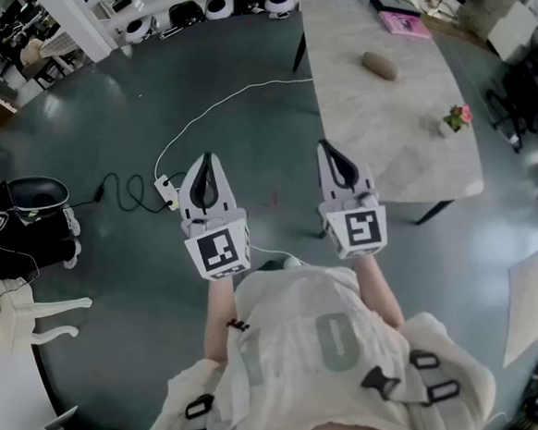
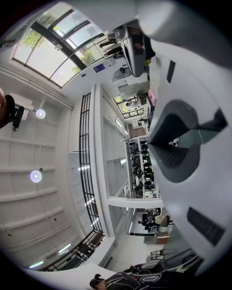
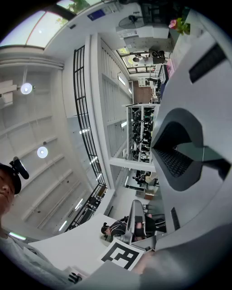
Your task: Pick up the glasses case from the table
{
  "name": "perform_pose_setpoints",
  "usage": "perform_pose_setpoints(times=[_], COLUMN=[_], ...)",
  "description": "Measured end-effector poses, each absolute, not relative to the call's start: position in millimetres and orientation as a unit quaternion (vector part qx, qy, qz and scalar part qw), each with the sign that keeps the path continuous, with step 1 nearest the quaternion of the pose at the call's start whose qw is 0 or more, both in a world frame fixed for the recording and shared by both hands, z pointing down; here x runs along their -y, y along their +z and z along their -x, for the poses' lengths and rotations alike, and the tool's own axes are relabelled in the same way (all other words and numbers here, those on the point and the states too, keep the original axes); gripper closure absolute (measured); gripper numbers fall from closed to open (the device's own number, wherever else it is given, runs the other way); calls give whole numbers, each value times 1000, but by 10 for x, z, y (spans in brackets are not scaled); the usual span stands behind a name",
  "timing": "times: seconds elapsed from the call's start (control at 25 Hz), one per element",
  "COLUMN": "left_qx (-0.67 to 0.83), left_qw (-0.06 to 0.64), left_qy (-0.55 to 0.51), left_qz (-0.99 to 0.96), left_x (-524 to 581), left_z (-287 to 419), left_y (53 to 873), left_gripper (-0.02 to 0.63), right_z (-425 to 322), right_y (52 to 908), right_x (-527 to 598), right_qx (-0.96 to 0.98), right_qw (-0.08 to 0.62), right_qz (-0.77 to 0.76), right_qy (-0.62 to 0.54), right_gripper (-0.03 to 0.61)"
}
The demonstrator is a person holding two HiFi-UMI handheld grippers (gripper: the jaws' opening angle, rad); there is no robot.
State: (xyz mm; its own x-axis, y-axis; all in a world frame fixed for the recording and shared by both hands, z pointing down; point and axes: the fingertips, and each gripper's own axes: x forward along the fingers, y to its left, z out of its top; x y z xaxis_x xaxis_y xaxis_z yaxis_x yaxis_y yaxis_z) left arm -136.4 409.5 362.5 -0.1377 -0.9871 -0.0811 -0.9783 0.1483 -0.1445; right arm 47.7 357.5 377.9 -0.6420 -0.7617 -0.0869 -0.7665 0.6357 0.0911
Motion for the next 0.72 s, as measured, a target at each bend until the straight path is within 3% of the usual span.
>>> perform_pose_setpoints(times=[0.72], left_qx=[-745], left_qw=[56], left_qy=[-43], left_qz=[663], left_x=[-4163], left_z=[1257], left_y=[3839], left_gripper=[611], right_z=[-674], right_y=[4133], right_x=[-3494], right_qx=[-897], right_qw=[1], right_qz=[441], right_qy=[13], right_gripper=[577])
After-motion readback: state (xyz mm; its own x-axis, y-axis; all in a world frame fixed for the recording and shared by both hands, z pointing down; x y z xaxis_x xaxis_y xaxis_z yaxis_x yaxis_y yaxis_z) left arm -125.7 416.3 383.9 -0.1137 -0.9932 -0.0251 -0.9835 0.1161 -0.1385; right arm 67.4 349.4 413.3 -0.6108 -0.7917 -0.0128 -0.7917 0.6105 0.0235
